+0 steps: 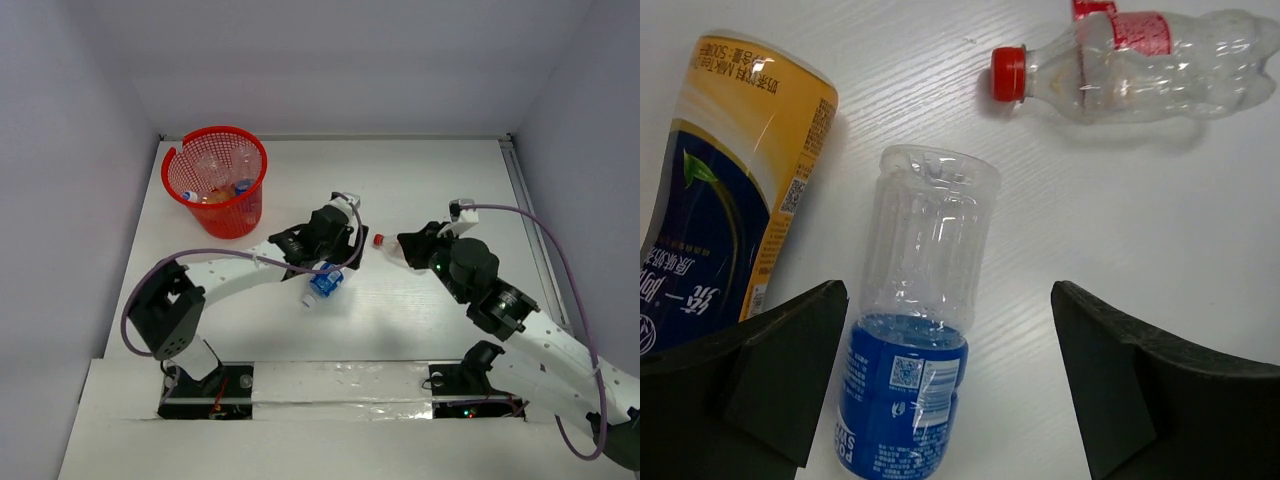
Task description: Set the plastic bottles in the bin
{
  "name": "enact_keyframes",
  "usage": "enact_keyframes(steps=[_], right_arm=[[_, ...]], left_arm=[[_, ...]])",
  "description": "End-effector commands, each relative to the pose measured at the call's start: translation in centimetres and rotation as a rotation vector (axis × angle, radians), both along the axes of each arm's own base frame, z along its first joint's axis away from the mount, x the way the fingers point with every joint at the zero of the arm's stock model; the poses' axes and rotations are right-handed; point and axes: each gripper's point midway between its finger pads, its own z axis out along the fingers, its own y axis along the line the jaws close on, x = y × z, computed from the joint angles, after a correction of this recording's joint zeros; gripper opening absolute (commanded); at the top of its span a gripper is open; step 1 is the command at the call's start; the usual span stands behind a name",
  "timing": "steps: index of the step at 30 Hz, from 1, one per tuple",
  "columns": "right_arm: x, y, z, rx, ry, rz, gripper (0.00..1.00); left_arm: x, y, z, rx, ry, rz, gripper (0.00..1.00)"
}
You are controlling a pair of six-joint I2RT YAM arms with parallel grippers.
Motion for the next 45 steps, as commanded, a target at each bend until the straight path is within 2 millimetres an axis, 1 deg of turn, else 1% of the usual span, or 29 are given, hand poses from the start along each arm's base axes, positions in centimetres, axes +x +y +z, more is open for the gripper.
enact_keyframes(steps=[1, 3, 5, 6, 11, 12, 18, 19, 20, 22, 23, 24, 25, 26, 27, 29, 30, 32, 33, 35, 36, 38, 39, 40, 41, 42, 43, 44, 45], right_arm=[[-0.7, -0.6, -1.2, -0.002, 0.035, -0.001, 0.17], [-0.9, -0.9, -1.2, 0.001, 0.031, -0.004, 0.20], [-1.2, -1.2, -0.6, 0.013, 0.017, -0.004, 0.23], [-1.4, -1.3, -0.5, 0.012, 0.015, -0.003, 0.28], [-2.0, -2.0, 1.1, 0.030, -0.009, -0.004, 0.43], [-2.2, -2.1, 1.0, 0.025, -0.003, -0.006, 0.47], [-2.8, -2.2, 1.5, 0.037, -0.001, 0.013, 0.56], [-2.8, -2.1, 1.5, 0.038, 0.000, 0.014, 0.58], [-2.7, -2.0, 1.6, 0.039, 0.001, 0.015, 0.59], [-2.6, -1.9, 1.3, 0.029, 0.014, 0.013, 0.67], [-2.5, -1.8, 1.3, 0.028, 0.019, 0.016, 0.71], [-2.5, -1.8, 1.6, 0.029, 0.018, 0.016, 0.79], [-2.3, -1.6, 1.4, 0.024, 0.026, 0.017, 0.82], [-2.2, -1.5, 1.4, 0.030, 0.032, 0.014, 0.85], [-2.1, -1.3, 1.4, 0.032, 0.037, 0.013, 0.89], [-1.5, -0.8, 1.4, 0.048, 0.060, 0.006, 0.89], [-1.3, -0.5, 1.6, 0.062, 0.064, 0.000, 0.90], [-0.5, -0.2, 1.5, 0.095, 0.090, -0.036, 0.90], [-0.1, 0.1, 1.8, 0.118, 0.088, -0.043, 0.90], [0.4, 0.5, 1.4, 0.155, 0.111, -0.054, 0.92], [0.6, 2.0, 1.0, 0.191, 0.132, -0.008, 0.93], [1.2, 3.5, 0.7, 0.231, 0.154, 0.016, 0.94], [2.2, 4.7, -0.5, 0.219, 0.179, 0.022, 0.95], [2.8, 5.3, -1.3, 0.209, 0.203, 0.021, 0.96], [3.5, 6.0, -2.1, 0.190, 0.229, 0.019, 0.96], [4.8, 7.3, -3.6, 0.149, 0.272, 0.016, 0.97], [5.5, 7.9, -4.4, 0.134, 0.295, 0.014, 0.98], [6.2, 8.5, -5.1, 0.122, 0.313, 0.007, 0.99], [6.8, 9.0, -6.0, 0.107, 0.334, 0.002, 1.00]], left_arm=[[1.1, -0.7, 0.4, 0.054, -0.043, -0.037, 0.81], [1.3, -0.9, -1.2, 0.098, -0.025, -0.054, 0.82], [1.8, -1.2, -1.5, 0.116, -0.028, -0.055, 0.82], [2.0, -1.3, -2.4, 0.135, -0.020, -0.064, 0.81], [2.9, -2.3, -4.0, 0.171, -0.006, -0.074, 0.80], [2.9, -2.4, -5.0, 0.185, 0.008, -0.079, 0.79], [3.3, -3.1, -6.4, 0.193, 0.016, -0.090, 0.65], [3.2, -3.0, -6.4, 0.189, 0.016, -0.086, 0.58], [3.2, -3.1, -6.1, 0.176, 0.014, -0.082, 0.55], [3.1, -3.3, -4.5, 0.134, 0.001, -0.079, 0.46], [2.9, -3.4, -3.5, 0.111, -0.009, -0.079, 0.44], [2.6, -3.6, -2.3, 0.072, -0.010, -0.087, 0.43], [2.1, -3.4, 0.5, 0.014, -0.045, -0.093, 0.43], [1.7, -3.4, 2.5, -0.028, -0.066, -0.098, 0.42], [1.1, -3.1, 6.3, -0.103, -0.112, -0.101, 0.42], [0.7, -2.3, 10.1, -0.164, -0.165, -0.090, 0.42], [0.3, -1.2, 13.3, -0.208, -0.220, -0.064, 0.43], [0.9, 0.8, 16.9, -0.263, -0.275, -0.004, 0.43], [1.4, 3.1, 19.5, -0.294, -0.327, 0.053, 0.43], [2.6, 6.1, 22.5, -0.322, -0.391, 0.137, 0.43], [3.6, 9.2, 25.0, -0.351, -0.448, 0.211, 0.43], [4.7, 12.5, 27.5, -0.379, -0.520, 0.287, 0.44], [4.9, 14.4, 29.5, -0.401, -0.580, 0.339, 0.43], [6.1, 17.4, 30.7, -0.394, -0.629, 0.423, 0.43], [6.6, 18.9, 31.1, -0.385, -0.648, 0.464, 0.43], [7.3, 20.3, 32.6, -0.397, -0.704, 0.511, 0.43], [7.8, 21.7, 33.3, -0.398, -0.730, 0.552, 0.44], [8.7, 24.3, 33.7, -0.385, -0.755, 0.624, 0.44], [9.1, 25.5, 34.6, -0.407, -0.792, 0.656, 0.44]])
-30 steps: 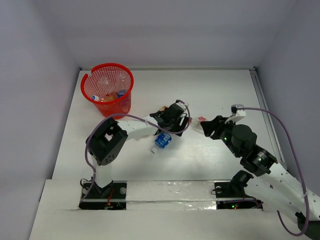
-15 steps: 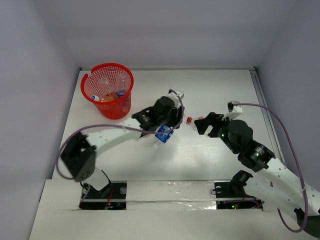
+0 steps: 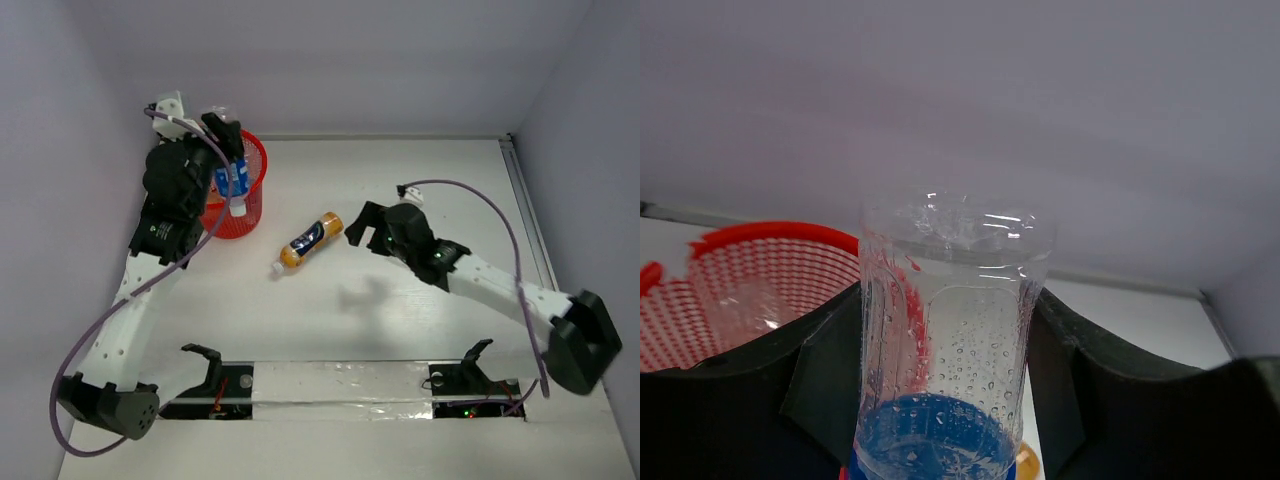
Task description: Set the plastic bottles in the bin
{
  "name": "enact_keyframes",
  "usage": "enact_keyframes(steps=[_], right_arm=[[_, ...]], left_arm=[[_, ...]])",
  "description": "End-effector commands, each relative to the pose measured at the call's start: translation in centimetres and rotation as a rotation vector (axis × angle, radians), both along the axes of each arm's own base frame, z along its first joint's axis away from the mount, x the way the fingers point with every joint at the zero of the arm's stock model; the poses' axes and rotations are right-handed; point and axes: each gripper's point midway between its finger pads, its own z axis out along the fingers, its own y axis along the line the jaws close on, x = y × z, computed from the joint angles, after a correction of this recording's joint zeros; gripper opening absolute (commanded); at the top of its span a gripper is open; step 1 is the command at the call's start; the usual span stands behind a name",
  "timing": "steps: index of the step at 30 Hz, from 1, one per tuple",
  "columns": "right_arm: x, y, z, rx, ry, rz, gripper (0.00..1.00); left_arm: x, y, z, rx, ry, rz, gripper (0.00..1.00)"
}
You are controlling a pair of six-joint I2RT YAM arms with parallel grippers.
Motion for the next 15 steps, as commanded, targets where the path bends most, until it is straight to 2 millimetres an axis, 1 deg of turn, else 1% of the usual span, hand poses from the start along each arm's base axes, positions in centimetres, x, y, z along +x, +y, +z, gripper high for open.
enact_keyframes(steps=[1, 2, 3, 4, 5, 6, 7, 8, 9, 10, 11, 12, 13, 14, 15], right_arm=[[3.5, 3.4, -0.2, 0.041, 0.023, -0.006, 1.00], [3.9, 4.1, -0.8, 0.038, 0.044, -0.004, 1.00], [4.4, 4.7, -1.1, 0.042, 0.056, 0.000, 1.00], [5.0, 5.5, -0.9, 0.055, 0.057, 0.007, 1.00], [5.6, 6.1, -2.5, 0.032, 0.089, 0.007, 1.00], [5.9, 6.1, -3.3, 0.011, 0.111, -0.012, 1.00], [6.7, 6.6, -2.8, 0.012, 0.107, -0.015, 1.00], [7.1, 6.8, -4.6, -0.023, 0.136, -0.022, 1.00], [7.2, 7.0, -5.2, -0.036, 0.153, -0.022, 1.00], [7.4, 7.1, -5.6, -0.041, 0.162, -0.022, 1.00], [7.6, 7.5, -6.3, -0.047, 0.175, -0.019, 1.00], [7.8, 7.7, -6.6, -0.045, 0.180, -0.020, 1.00], [7.9, 7.9, -6.9, -0.045, 0.185, -0.018, 1.00], [8.1, 8.1, -7.1, -0.046, 0.190, -0.020, 1.00], [8.3, 8.5, -7.7, -0.052, 0.200, -0.012, 1.00]], left_arm=[[2.0, 4.5, 3.5, -0.053, -0.119, 0.140, 0.44], [2.6, 6.5, 3.6, -0.061, -0.128, 0.197, 0.44], [3.0, 7.5, 3.9, -0.076, -0.149, 0.227, 0.44], [4.0, 8.3, 3.3, -0.094, -0.140, 0.255, 0.44], [4.4, 9.1, 3.2, -0.109, -0.143, 0.276, 0.44], [5.1, 10.5, 3.2, -0.127, -0.164, 0.310, 0.44], [5.5, 11.0, 2.7, -0.156, -0.164, 0.321, 0.44], [5.8, 11.6, 2.7, -0.167, -0.172, 0.334, 0.44], [6.0, 12.5, 3.0, -0.178, -0.198, 0.358, 0.44], [6.5, 12.6, 2.5, -0.183, -0.194, 0.364, 0.44], [6.7, 13.3, 2.4, -0.182, -0.200, 0.383, 0.43], [6.8, 13.6, 2.7, -0.186, -0.222, 0.400, 0.43], [7.1, 14.2, 2.4, -0.189, -0.225, 0.420, 0.42], [7.2, 14.4, 2.3, -0.189, -0.233, 0.427, 0.42], [7.4, 15.1, 2.3, -0.193, -0.246, 0.452, 0.41]])
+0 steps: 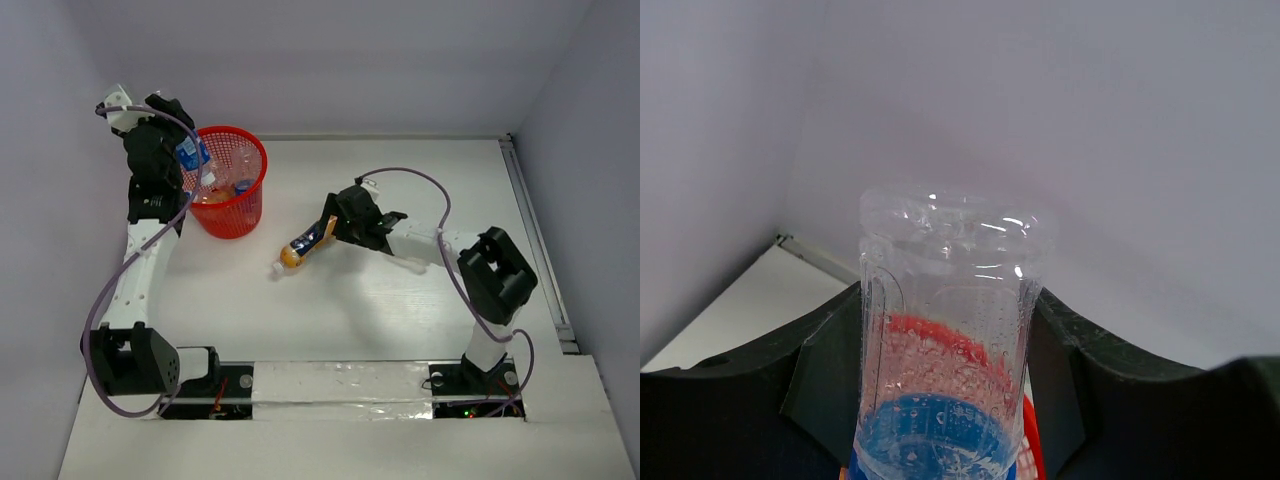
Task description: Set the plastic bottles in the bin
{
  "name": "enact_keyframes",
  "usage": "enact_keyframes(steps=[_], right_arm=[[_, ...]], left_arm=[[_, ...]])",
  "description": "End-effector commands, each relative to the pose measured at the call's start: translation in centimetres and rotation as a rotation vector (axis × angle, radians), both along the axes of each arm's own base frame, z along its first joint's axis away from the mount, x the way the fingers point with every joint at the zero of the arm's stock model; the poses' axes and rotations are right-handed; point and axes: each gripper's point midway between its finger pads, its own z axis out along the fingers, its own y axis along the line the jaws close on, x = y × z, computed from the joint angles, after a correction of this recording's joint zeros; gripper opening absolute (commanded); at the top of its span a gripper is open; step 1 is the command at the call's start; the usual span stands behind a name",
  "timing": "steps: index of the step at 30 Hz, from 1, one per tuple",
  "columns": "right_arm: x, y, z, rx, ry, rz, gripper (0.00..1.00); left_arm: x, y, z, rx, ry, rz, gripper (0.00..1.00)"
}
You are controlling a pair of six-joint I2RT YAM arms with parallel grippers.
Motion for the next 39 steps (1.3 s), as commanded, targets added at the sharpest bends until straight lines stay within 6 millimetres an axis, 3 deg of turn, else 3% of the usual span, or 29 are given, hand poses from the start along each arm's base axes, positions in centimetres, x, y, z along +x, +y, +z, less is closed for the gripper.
enact_keyframes(steps=[1, 10, 12, 14, 18, 21, 25, 27, 36, 39], right_arm=[[1.7, 0.9, 0.8, 0.027, -0.001, -0.015, 1.00], [3.0, 0.7, -0.5, -0.014, 0.038, -0.019, 1.00], [2.9, 0.9, -1.5, -0.032, 0.060, 0.001, 1.00], [3.0, 1.3, -2.2, -0.038, 0.076, 0.015, 1.00], [3.3, 1.5, -2.6, -0.045, 0.083, 0.018, 0.97], [3.6, 1.7, -2.4, -0.053, 0.076, 0.022, 0.95], [3.8, 1.9, -2.8, -0.063, 0.084, 0.031, 0.94], [3.8, 1.9, -2.9, -0.066, 0.084, 0.035, 0.94], [4.4, 2.8, -3.1, -0.071, 0.091, 0.059, 0.96], [4.8, 3.0, -3.2, -0.076, 0.088, 0.060, 0.98]], left_arm=[[-0.2, 1.5, 3.6, -0.028, -0.175, 0.062, 0.40], [2.2, 2.3, 0.7, -0.029, -0.200, 0.104, 0.41], [2.4, 2.6, 0.7, -0.018, -0.224, 0.121, 0.42], [3.1, 2.7, -0.5, -0.009, -0.203, 0.123, 0.42], [3.2, 2.0, -1.4, 0.011, -0.235, 0.103, 0.43], [3.2, 1.7, -3.5, 0.035, -0.211, 0.109, 0.45], [3.1, 1.5, -5.8, 0.025, -0.179, 0.131, 0.57], [3.3, 0.6, -5.9, 0.016, -0.168, 0.114, 0.63], [1.6, 0.7, -4.6, 0.002, -0.188, 0.112, 0.96], [0.9, 0.4, -3.2, 0.003, -0.207, 0.096, 0.98]])
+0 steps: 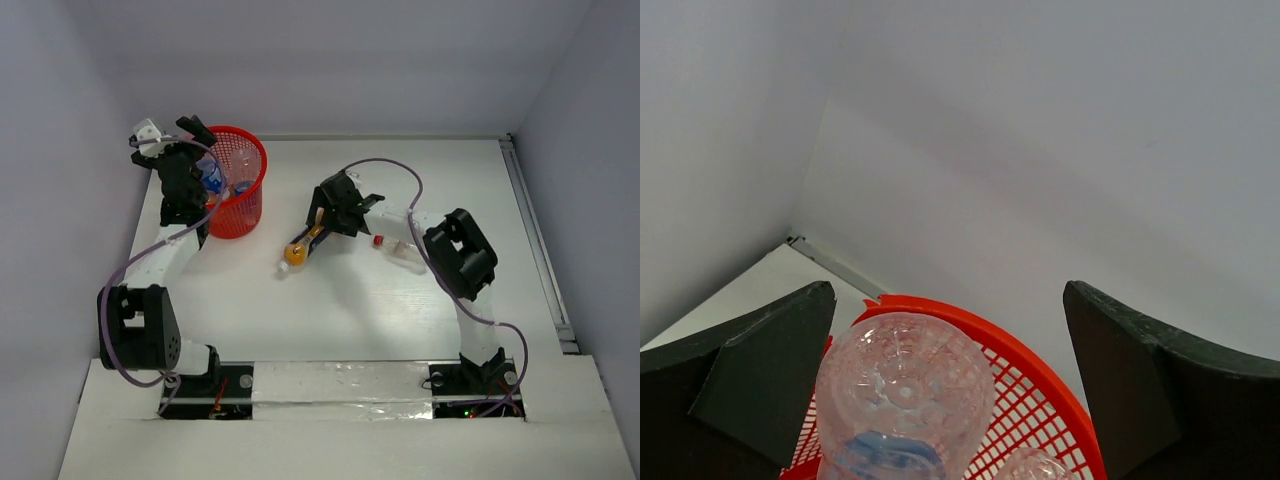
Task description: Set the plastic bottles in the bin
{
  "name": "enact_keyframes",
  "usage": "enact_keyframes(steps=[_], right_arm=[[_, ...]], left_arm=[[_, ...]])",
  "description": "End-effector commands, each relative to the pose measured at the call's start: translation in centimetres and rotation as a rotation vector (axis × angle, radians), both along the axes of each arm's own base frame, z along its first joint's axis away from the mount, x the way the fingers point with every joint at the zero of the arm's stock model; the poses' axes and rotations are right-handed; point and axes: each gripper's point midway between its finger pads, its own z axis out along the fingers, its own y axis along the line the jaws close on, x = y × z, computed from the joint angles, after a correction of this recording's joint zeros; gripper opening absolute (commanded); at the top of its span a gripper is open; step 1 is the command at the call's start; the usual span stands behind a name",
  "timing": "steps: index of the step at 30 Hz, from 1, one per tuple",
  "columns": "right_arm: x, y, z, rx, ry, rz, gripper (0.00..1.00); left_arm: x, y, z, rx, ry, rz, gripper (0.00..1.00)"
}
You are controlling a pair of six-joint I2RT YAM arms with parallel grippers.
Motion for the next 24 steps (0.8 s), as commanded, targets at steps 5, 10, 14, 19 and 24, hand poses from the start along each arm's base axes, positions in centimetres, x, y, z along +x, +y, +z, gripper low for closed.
enact_keyframes(steps=[5, 10, 14, 19, 24], right_arm=[[0.8, 0.7, 0.2, -0.013, -0.005, 0.022, 0.86], [1.0, 0.4, 0.7, 0.021, -0.054, -0.007, 0.56], [1.0, -0.6, 3.0, 0.062, -0.149, -0.038, 0.46], [0.9, -1.7, 8.0, 0.100, -0.269, -0.053, 0.42], [-0.1, -2.3, 13.0, 0.143, -0.372, -0.038, 0.42]], left_arm=[[-4.3, -0.6, 8.3, -0.015, -0.177, -0.046, 0.98], [-7.9, -2.2, 12.0, -0.038, -0.236, -0.149, 0.97], [-10.9, -3.4, 12.8, -0.061, -0.240, -0.225, 0.96], [-13.7, -5.7, 11.3, -0.082, -0.190, -0.359, 0.95], [-15.7, -7.8, 9.6, -0.050, -0.102, -0.477, 0.93]])
